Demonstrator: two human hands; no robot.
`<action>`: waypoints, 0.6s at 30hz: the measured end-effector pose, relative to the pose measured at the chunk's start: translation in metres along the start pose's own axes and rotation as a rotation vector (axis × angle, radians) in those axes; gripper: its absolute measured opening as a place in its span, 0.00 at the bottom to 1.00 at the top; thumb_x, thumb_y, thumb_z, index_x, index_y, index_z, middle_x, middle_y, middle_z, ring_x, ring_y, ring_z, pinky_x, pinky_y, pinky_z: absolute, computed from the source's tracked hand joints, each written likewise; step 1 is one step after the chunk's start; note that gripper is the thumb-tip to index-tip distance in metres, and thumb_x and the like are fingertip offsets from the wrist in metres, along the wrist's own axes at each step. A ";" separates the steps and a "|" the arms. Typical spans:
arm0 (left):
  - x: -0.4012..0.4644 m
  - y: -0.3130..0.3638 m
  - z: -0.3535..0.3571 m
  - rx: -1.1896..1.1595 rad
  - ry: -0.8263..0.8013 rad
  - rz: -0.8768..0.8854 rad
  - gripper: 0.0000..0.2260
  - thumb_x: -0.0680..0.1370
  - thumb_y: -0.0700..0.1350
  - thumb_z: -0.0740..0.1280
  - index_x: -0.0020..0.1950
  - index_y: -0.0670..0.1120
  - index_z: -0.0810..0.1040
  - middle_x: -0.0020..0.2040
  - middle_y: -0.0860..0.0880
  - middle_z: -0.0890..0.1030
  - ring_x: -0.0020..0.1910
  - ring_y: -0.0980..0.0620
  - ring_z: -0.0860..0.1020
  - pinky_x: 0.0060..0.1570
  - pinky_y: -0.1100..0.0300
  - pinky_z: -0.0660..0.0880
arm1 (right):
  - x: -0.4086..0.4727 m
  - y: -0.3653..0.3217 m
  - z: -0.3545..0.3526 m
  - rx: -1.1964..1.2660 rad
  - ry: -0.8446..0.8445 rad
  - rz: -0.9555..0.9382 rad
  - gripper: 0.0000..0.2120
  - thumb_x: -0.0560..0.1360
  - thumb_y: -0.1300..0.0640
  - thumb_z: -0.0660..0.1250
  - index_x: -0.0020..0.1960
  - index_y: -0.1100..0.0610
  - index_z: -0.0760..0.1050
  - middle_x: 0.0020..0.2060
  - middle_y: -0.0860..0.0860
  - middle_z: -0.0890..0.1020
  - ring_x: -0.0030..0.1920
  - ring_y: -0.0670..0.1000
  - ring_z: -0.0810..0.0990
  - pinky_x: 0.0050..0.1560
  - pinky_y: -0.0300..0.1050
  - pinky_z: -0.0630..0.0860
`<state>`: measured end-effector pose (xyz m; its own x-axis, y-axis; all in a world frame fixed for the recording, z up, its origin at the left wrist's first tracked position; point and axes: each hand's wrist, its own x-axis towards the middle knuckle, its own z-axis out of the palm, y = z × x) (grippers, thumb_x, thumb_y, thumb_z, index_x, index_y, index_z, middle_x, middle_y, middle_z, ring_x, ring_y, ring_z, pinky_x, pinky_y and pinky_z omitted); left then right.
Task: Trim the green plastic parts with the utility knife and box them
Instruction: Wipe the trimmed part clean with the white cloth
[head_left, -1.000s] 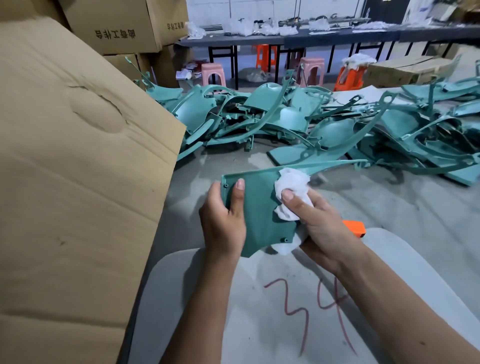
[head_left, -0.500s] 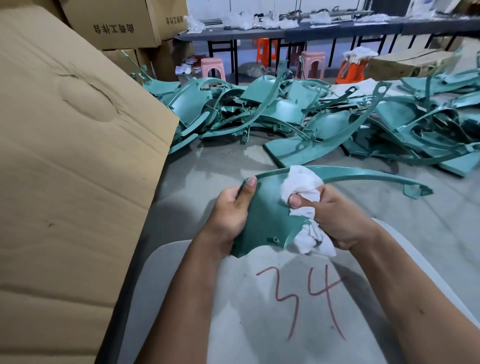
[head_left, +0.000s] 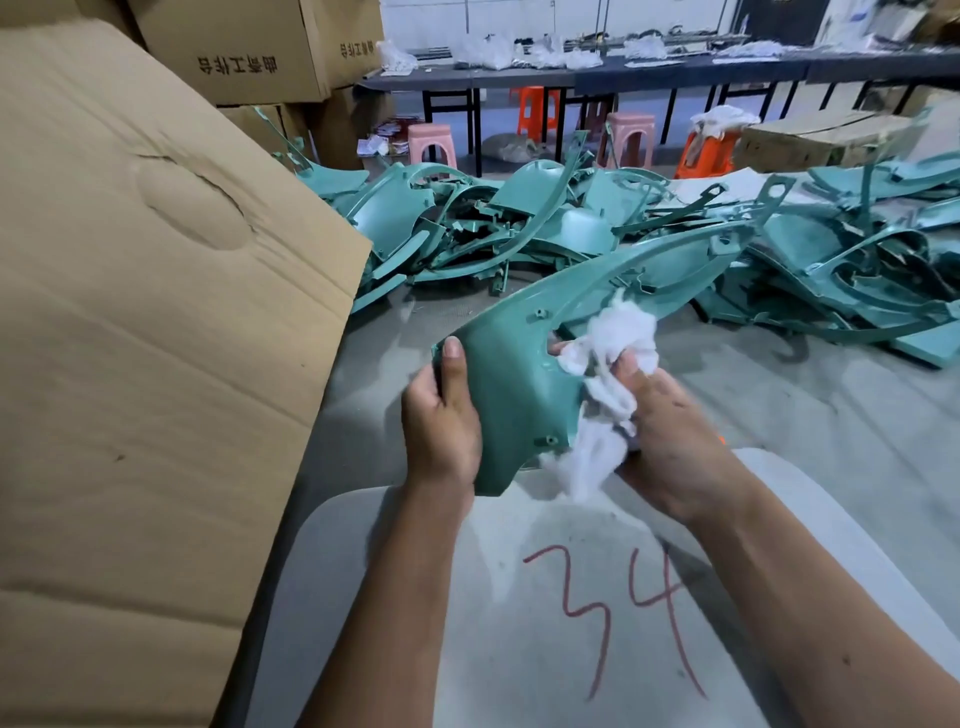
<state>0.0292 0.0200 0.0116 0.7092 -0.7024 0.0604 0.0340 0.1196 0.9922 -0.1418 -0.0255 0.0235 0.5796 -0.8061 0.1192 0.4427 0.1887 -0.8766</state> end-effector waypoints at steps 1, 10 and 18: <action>-0.001 -0.001 0.001 0.045 0.038 0.038 0.19 0.84 0.58 0.59 0.49 0.45 0.81 0.44 0.47 0.85 0.44 0.49 0.83 0.45 0.56 0.79 | -0.001 0.005 0.007 -0.077 0.003 -0.027 0.15 0.75 0.41 0.73 0.49 0.52 0.86 0.47 0.54 0.87 0.48 0.54 0.86 0.52 0.53 0.83; -0.013 -0.010 0.009 0.184 0.347 0.145 0.20 0.85 0.54 0.59 0.51 0.39 0.81 0.49 0.40 0.85 0.47 0.42 0.83 0.43 0.59 0.75 | -0.007 0.019 0.038 -0.113 0.238 -0.148 0.26 0.71 0.43 0.76 0.53 0.67 0.81 0.52 0.67 0.85 0.54 0.67 0.85 0.57 0.64 0.82; -0.013 -0.001 0.007 -0.329 0.090 -0.514 0.23 0.83 0.64 0.58 0.45 0.46 0.78 0.34 0.47 0.83 0.31 0.51 0.83 0.31 0.57 0.82 | -0.010 0.017 0.043 0.160 0.005 -0.050 0.12 0.78 0.50 0.69 0.40 0.56 0.78 0.37 0.53 0.81 0.37 0.50 0.80 0.42 0.46 0.77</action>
<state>0.0149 0.0241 0.0110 0.6005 -0.6672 -0.4408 0.5928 0.0015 0.8054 -0.1110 0.0098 0.0276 0.5507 -0.8195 0.1585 0.5745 0.2344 -0.7842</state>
